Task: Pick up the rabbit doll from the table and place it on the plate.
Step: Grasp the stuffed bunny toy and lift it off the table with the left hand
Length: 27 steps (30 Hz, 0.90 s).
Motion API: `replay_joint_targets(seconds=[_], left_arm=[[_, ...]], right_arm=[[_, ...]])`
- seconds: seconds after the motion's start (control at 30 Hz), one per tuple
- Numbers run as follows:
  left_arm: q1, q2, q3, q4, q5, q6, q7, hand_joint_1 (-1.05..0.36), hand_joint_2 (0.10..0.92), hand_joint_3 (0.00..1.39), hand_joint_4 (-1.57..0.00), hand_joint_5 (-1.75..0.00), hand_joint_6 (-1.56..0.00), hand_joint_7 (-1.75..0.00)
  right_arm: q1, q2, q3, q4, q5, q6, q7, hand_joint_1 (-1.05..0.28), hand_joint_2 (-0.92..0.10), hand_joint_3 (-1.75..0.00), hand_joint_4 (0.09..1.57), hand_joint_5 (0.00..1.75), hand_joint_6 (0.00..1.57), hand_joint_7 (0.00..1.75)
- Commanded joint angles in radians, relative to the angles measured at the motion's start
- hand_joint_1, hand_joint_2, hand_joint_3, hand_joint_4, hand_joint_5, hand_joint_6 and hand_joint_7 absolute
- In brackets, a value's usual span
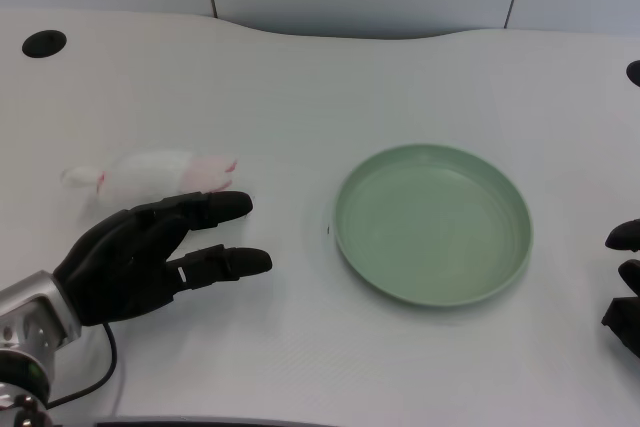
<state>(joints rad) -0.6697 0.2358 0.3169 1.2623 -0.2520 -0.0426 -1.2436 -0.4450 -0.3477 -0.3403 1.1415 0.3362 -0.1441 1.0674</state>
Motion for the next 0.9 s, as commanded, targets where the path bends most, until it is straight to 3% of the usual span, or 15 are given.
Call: replay_joint_targets(seconds=[0.03, 0.17, 0.3, 0.37, 0.43, 0.53, 0.57, 0.6, 0.67, 0.77, 0.8, 0.87, 0.9], left_arm=[[0.009, 0.014, -0.008, 0.000, 0.002, -0.008, -0.022, -0.71, 0.921, 0.13, -0.57, -0.54, -0.81, -0.05], [0.009, 0.017, -0.019, -0.002, 0.013, -0.020, -0.028, -0.69, 0.921, 0.12, -0.61, -0.57, -0.84, -0.06], [0.008, 0.018, -0.028, -0.001, 0.014, -0.026, -0.033, -0.60, 0.921, 0.09, -0.60, -0.92, -0.91, -0.10], [0.007, 0.020, -0.031, -0.002, 0.015, -0.024, -0.031, -0.59, 0.921, 0.08, -0.59, -0.98, -0.92, -0.10], [0.006, 0.022, -0.035, -0.003, 0.016, -0.025, -0.026, -0.56, 0.921, 0.07, -0.54, -1.14, -0.93, -0.11], [0.007, 0.023, -0.042, -0.005, 0.020, -0.036, -0.014, -0.50, 0.918, 0.03, -0.50, -1.36, -0.95, -0.16], [0.007, 0.023, -0.045, -0.006, 0.022, -0.040, -0.010, -0.49, 0.915, 0.02, -0.49, -1.43, -0.95, -0.21], [0.007, 0.023, -0.047, -0.006, 0.024, -0.042, -0.008, -0.48, 0.912, 0.01, -0.47, -1.52, -0.86, -0.45], [0.006, 0.024, -0.048, -0.006, 0.024, -0.044, -0.006, -0.48, 0.909, 0.00, -0.46, -1.57, -0.73, -0.73], [0.007, 0.023, -0.046, -0.006, 0.020, -0.043, -0.011, -0.48, 0.908, 0.00, -0.46, -1.58, -0.70, -0.80], [0.007, 0.022, -0.044, -0.006, 0.016, -0.044, -0.014, -0.47, 0.914, 0.00, -0.46, -1.64, -0.67, -0.95], [0.010, 0.016, -0.033, -0.013, 0.004, -0.049, -0.014, -0.47, 0.918, 0.00, -0.46, -1.66, -0.64, -1.04], [0.011, 0.012, -0.027, -0.018, -0.003, -0.052, -0.011, -0.47, 0.918, 0.00, -0.46, -1.50, -0.63, -0.94]], right_arm=[[0.000, -0.013, -0.009, 0.004, 0.005, -0.004, -0.007, -0.40, -0.92, -0.14, 1.31, 1.75, 0.97, 1.75], [0.001, -0.013, -0.006, 0.001, 0.002, -0.004, -0.011, -0.41, -0.92, -0.15, 1.33, 1.75, 1.08, 1.75], [0.000, -0.011, -0.010, -0.001, 0.008, -0.002, -0.006, -0.39, -0.92, -0.15, 1.33, 1.75, 1.00, 1.75], [0.000, -0.011, -0.012, 0.001, 0.011, 0.000, -0.001, -0.39, -0.92, -0.15, 1.33, 1.75, 1.01, 1.75], [-0.001, -0.010, -0.013, 0.003, 0.013, 0.000, 0.004, -0.38, -0.92, -0.15, 1.36, 1.75, 1.07, 1.75], [-0.002, -0.011, -0.012, 0.005, 0.012, 0.000, 0.005, -0.39, -0.92, -0.16, 1.34, 1.75, 1.01, 1.75], [-0.002, -0.011, -0.012, 0.005, 0.011, -0.002, 0.005, -0.40, -0.92, -0.15, 1.34, 1.75, 1.01, 1.75], [-0.002, -0.011, -0.011, 0.005, 0.010, -0.003, 0.005, -0.40, -0.92, -0.15, 1.35, 1.75, 1.01, 1.75], [-0.001, -0.011, -0.011, 0.004, 0.009, -0.005, 0.006, -0.40, -0.92, -0.15, 1.35, 1.75, 1.01, 1.75], [-0.001, -0.011, -0.011, 0.003, 0.008, -0.003, 0.000, -0.40, -0.92, -0.15, 1.35, 1.75, 1.01, 1.75], [-0.001, -0.011, -0.010, 0.002, 0.007, -0.001, -0.006, -0.40, -0.92, -0.14, 1.34, 1.75, 0.98, 1.75], [0.000, -0.011, -0.009, 0.000, 0.006, -0.004, -0.010, -0.40, -0.92, -0.14, 1.33, 1.75, 0.96, 1.75], [0.001, -0.012, -0.009, -0.001, 0.005, -0.007, -0.008, -0.40, -0.92, -0.14, 1.33, 1.75, 0.97, 1.75]])
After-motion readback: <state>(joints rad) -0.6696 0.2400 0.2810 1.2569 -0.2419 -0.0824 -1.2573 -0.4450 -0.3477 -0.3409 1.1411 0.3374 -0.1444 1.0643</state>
